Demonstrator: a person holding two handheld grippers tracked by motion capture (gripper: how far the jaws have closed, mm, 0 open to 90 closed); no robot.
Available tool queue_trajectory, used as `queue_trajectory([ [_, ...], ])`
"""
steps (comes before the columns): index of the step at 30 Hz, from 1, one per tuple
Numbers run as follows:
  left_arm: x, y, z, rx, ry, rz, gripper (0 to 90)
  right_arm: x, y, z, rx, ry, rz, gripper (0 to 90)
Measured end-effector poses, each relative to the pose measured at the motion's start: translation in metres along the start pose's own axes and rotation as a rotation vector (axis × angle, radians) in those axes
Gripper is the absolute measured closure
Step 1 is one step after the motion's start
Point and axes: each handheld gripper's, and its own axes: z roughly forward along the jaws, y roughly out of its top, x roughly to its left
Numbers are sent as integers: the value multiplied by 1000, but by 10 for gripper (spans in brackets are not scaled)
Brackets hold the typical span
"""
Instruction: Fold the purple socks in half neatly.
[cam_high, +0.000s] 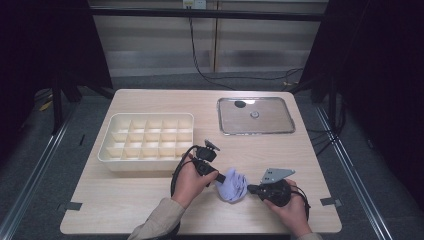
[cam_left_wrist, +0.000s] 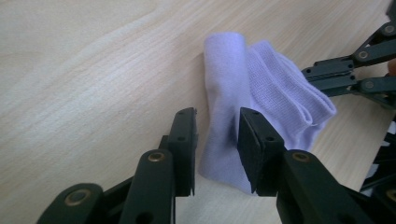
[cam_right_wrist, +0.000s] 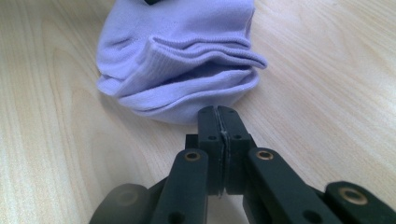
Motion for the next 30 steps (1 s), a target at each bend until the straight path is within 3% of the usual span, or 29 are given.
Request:
queue_trajectory([
  [30, -5, 2, 2, 26, -16, 4, 815, 0, 0, 0, -1, 0, -4, 889],
])
